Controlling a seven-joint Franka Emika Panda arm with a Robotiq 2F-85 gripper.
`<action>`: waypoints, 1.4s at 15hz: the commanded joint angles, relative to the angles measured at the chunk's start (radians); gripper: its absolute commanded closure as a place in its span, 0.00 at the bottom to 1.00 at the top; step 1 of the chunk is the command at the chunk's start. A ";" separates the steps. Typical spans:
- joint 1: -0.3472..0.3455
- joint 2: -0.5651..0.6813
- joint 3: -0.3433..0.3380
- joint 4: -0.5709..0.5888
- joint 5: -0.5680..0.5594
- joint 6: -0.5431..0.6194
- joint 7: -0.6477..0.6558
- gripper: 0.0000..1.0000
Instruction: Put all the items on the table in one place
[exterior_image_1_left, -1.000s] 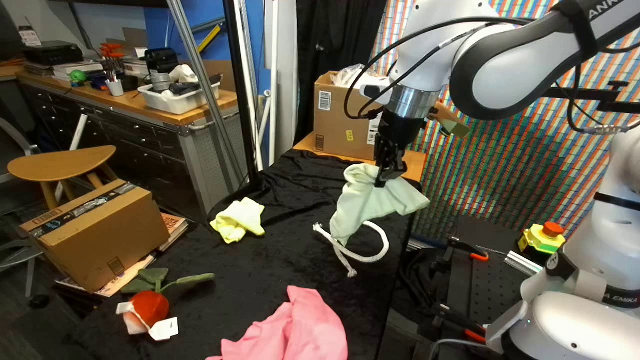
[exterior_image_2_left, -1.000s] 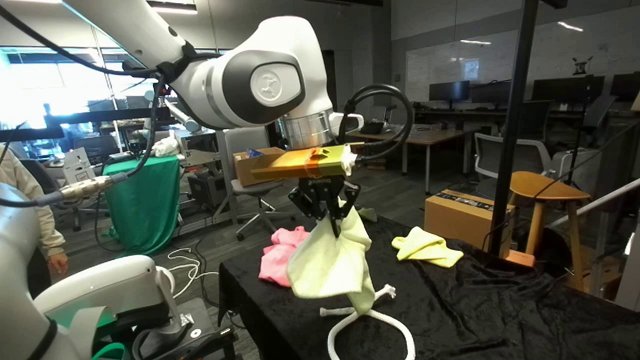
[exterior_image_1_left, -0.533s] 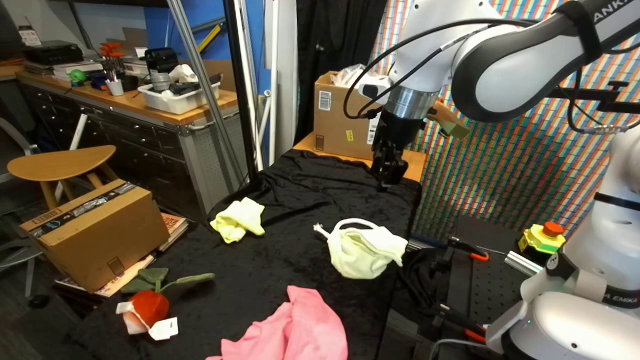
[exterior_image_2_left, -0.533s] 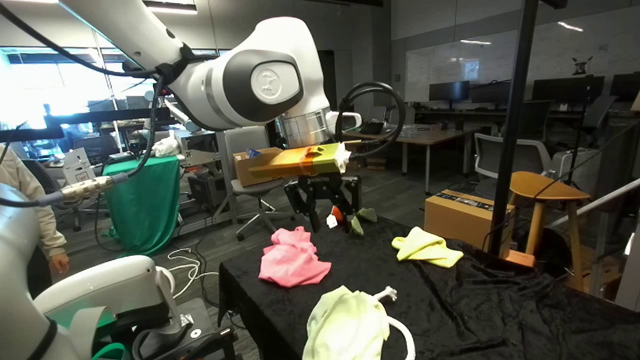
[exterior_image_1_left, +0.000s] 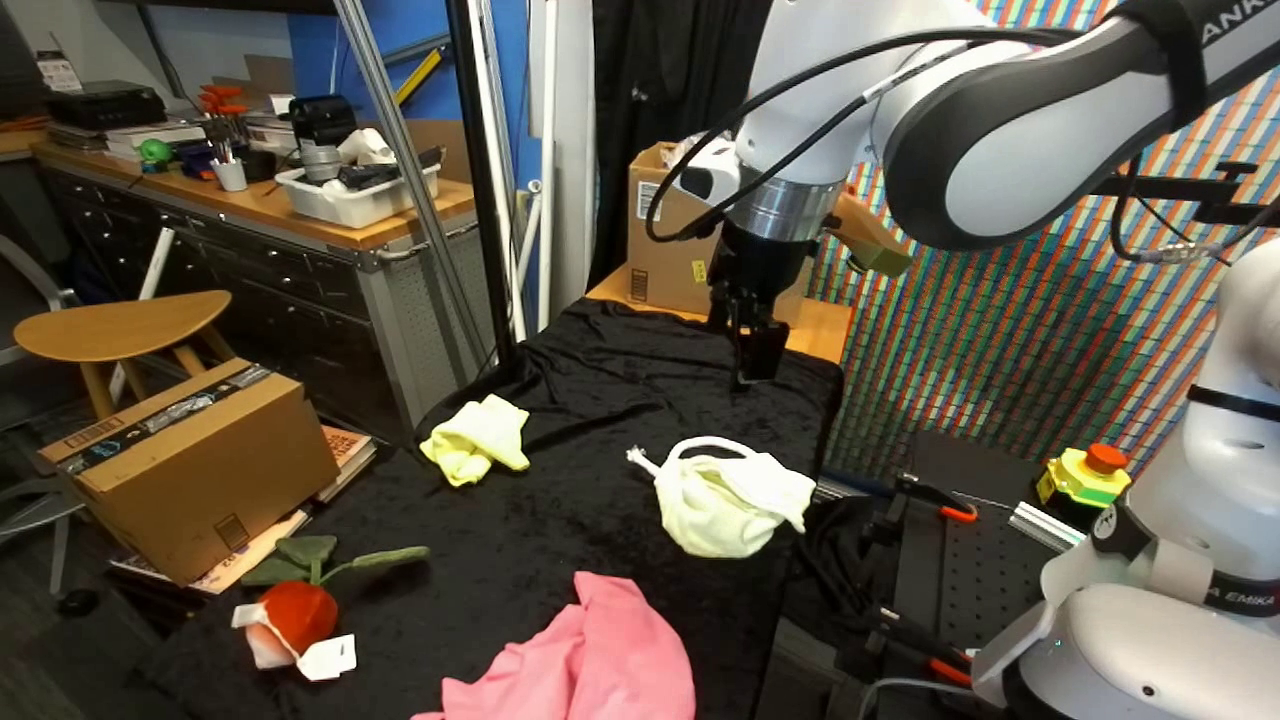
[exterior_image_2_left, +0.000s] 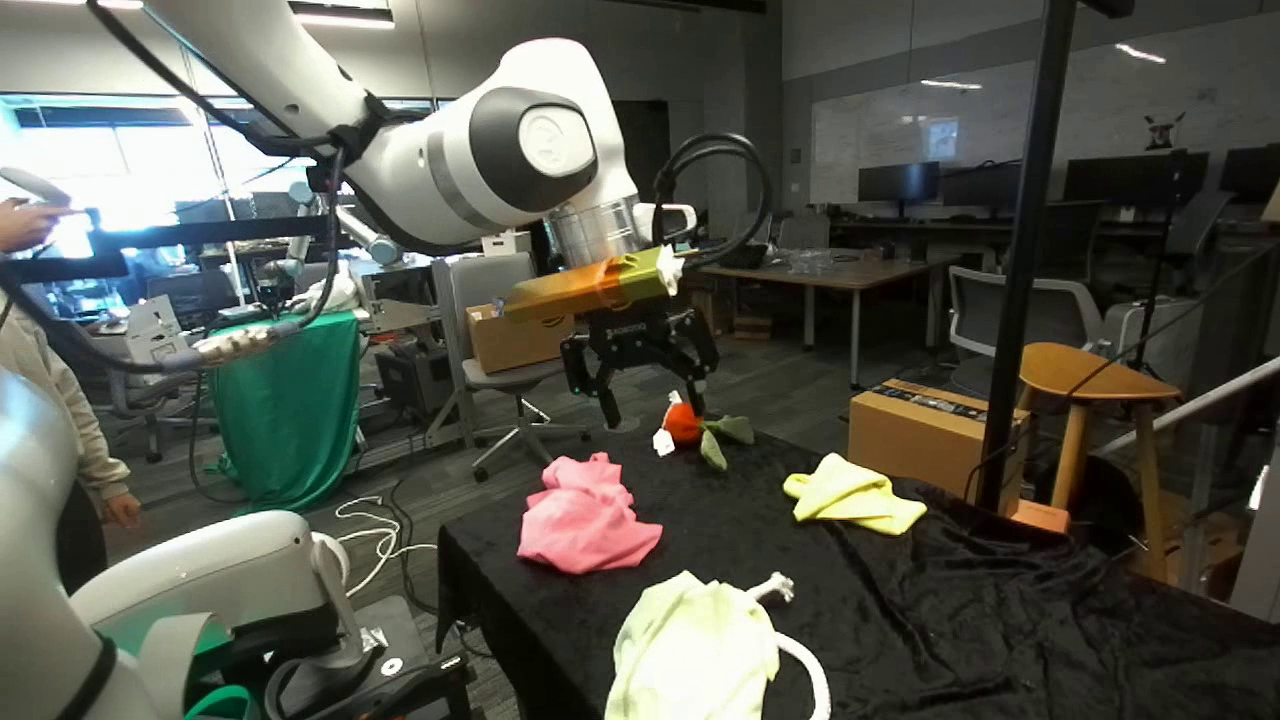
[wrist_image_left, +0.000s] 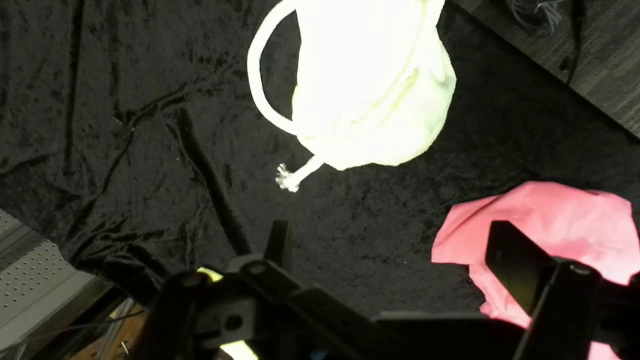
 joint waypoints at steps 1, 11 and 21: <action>0.044 0.121 0.082 0.176 -0.077 -0.121 0.060 0.01; 0.134 0.475 0.148 0.588 -0.315 -0.276 0.132 0.00; 0.278 0.800 0.135 1.006 -0.231 -0.418 0.210 0.00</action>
